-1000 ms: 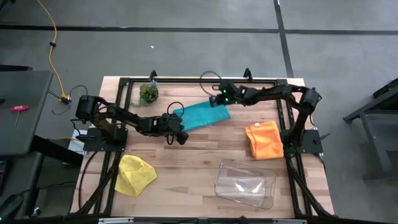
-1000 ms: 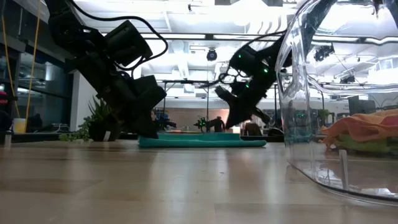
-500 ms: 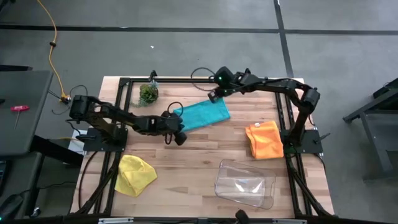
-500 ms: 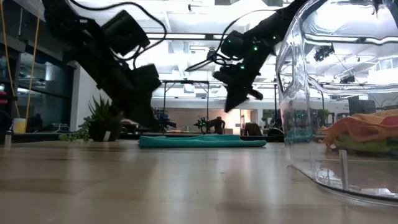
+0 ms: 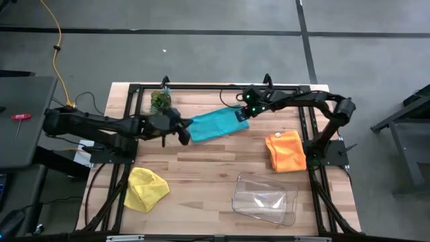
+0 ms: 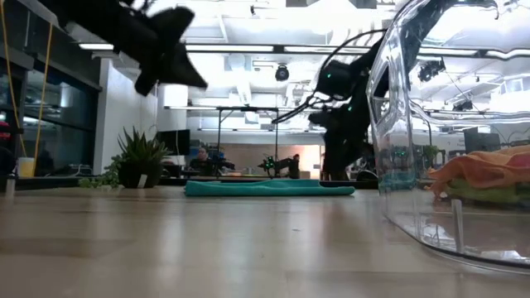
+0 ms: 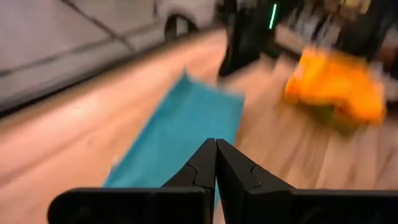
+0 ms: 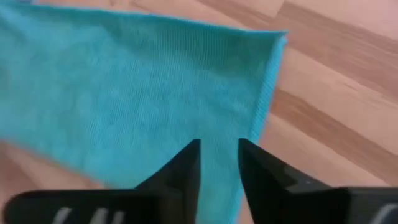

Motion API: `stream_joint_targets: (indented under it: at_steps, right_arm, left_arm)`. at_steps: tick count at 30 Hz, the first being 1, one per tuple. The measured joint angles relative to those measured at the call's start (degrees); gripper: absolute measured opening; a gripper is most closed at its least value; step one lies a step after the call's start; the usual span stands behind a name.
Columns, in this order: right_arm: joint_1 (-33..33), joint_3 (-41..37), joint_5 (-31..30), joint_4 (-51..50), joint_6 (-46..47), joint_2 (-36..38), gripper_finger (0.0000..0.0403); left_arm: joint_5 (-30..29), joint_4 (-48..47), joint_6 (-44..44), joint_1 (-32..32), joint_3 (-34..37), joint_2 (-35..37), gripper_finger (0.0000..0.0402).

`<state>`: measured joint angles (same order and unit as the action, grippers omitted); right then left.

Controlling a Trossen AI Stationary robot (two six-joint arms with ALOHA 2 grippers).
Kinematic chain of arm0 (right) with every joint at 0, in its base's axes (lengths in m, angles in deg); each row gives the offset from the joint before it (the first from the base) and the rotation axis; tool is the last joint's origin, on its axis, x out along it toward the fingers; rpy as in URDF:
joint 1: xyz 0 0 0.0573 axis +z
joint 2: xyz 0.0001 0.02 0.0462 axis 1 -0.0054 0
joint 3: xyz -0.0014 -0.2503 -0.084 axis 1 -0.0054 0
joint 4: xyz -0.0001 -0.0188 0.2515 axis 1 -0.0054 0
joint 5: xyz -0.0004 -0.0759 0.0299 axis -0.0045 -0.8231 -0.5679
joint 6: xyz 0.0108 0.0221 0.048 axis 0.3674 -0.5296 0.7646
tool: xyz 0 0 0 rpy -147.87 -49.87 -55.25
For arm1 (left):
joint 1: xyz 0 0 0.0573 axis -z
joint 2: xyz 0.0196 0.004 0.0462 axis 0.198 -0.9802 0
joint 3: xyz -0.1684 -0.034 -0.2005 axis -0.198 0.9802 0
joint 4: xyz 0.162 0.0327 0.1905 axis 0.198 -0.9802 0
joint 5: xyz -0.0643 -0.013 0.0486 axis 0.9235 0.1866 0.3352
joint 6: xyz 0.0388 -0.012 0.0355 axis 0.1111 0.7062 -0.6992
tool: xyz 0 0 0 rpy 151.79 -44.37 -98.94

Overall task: Fold microfiber towels
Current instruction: Fold the blue cloth

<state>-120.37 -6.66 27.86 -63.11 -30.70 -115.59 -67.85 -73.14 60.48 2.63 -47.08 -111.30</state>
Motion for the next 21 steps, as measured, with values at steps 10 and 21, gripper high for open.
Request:
stream_joint_targets:
  at_steps: [10, 21]
  right_arm:
    - [5.74, -0.04, -12.40, 1.05, 3.99, -5.84, 0.0004]
    - [20.72, 0.06, -14.48, -2.57, 14.58, -5.64, 0.0001]
  left_arm:
    - [-3.29, 7.62, 2.44, 1.43, 0.00, 2.84, 0.0000]
    - [-3.43, 7.66, 4.68, 5.03, 0.00, 0.89, 0.0000]
